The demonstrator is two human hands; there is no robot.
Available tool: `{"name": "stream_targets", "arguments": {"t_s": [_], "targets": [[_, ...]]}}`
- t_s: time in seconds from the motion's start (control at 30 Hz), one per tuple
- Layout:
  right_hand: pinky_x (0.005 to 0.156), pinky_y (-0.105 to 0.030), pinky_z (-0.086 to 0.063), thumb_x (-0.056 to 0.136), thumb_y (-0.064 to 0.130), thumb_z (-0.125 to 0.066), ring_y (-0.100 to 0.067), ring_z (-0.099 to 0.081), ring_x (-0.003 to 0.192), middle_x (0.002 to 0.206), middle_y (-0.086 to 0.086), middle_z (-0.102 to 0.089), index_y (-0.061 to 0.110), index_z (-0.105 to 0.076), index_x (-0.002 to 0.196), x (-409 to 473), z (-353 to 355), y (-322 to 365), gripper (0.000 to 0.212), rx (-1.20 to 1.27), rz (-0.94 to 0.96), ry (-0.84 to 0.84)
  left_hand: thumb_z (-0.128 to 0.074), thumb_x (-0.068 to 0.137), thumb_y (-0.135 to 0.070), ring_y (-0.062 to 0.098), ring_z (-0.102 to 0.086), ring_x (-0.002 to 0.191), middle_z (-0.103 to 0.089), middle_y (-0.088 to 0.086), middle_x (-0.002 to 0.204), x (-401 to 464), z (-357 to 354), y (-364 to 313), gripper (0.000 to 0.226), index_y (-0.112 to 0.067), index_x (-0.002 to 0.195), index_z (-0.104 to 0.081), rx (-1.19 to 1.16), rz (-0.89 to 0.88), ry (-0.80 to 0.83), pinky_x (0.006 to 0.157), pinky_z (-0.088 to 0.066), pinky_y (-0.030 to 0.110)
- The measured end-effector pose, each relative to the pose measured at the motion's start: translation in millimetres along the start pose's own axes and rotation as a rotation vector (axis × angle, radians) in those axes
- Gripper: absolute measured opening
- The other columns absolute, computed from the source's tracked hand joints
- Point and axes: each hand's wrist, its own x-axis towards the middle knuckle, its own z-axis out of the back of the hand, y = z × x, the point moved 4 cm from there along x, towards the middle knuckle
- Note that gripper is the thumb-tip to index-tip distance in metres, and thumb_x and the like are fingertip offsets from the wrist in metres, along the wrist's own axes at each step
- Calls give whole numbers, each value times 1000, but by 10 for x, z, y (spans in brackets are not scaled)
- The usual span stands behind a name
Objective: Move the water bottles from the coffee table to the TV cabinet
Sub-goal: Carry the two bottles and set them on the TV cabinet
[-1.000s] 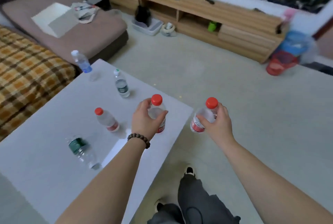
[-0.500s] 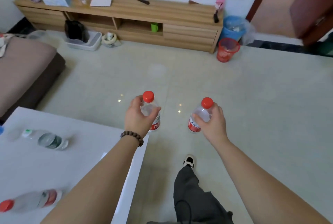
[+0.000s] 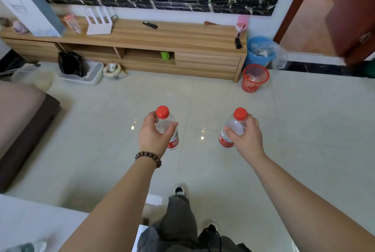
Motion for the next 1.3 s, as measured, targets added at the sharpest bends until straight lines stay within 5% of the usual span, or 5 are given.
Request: {"name": "stream_targets", "arguments": {"t_s": [0.27, 0.53, 0.83, 1.17, 1.3], "targets": [[85, -28, -40, 74, 25, -76, -18, -53, 98, 115, -4, -49, 14, -51, 120, 1629, -700, 384, 54, -28, 14, -29, -72, 75, -40, 16, -56, 105, -60, -4, 112, 1803, -332, 38, 49, -22, 116, -52, -19, 0, 25, 89, -50, 38], [85, -28, -40, 74, 25, -77, -21, -54, 99, 116, -9, -53, 12, -52, 118, 3142, -1262, 1137, 52, -56, 9, -71, -72, 77, -38, 15, -55, 104, -59, -3, 113, 3702, -333, -217, 49, -20, 118, -52, -16, -24, 64, 86, -45, 32], [84, -32, -43, 72, 27, -78, -22, -55, 97, 111, -11, -56, 11, -53, 110, 4307, -1658, 1462, 48, -68, -6, -97, -72, 76, -42, 17, -56, 105, -60, -1, 112, 5102, -601, -470, 49, -16, 114, -54, -10, -61, 99, 87, -47, 34], [81, -27, -35, 76, 23, -76, -12, -46, 97, 115, -6, -52, 12, -51, 121, 6084, -2062, 1618, 52, -45, -28, -115, -72, 78, -41, 15, -54, 106, -59, -4, 111, 6831, -1405, -834, 52, -17, 120, -53, 35, -164, 122, 85, -43, 30], [84, -29, -40, 74, 23, -77, -21, -53, 104, 116, -6, -53, 14, -52, 122, 7076, -2194, 1661, 55, -3, -51, -107, -72, 78, -42, 16, -54, 107, -59, -2, 116, 7685, -1874, -1104, 56, -17, 124, -51, 55, -130, 159, 86, -42, 30]]}}
